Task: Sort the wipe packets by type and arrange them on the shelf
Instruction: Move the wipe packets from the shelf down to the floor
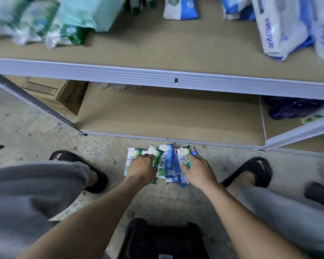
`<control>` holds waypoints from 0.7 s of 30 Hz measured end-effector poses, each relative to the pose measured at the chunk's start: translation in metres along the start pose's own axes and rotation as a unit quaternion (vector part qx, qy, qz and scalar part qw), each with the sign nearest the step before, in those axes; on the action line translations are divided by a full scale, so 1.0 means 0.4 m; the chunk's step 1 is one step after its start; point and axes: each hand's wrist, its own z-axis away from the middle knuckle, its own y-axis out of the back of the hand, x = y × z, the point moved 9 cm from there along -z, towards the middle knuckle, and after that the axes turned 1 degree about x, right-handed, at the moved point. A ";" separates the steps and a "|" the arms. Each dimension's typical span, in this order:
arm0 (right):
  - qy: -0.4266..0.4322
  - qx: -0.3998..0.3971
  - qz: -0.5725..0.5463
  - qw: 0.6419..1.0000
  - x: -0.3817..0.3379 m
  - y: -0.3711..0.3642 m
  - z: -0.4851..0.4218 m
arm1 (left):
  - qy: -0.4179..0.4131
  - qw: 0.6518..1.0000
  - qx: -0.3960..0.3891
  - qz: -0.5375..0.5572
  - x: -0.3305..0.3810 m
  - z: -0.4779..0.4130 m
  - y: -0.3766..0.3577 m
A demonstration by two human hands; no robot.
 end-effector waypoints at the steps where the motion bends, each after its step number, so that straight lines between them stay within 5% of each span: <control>1: 0.011 0.016 -0.004 1.000 -0.018 0.031 0.014 | -0.012 1.000 0.013 -0.009 0.016 0.010 0.025; 12: 0.139 0.210 -0.040 0.967 -0.194 0.439 0.228 | -0.157 0.968 0.195 -0.008 0.182 0.130 0.389; 21: 0.199 0.346 -0.056 0.915 -0.229 0.758 0.337 | -0.306 0.861 0.406 -0.026 0.339 0.259 0.697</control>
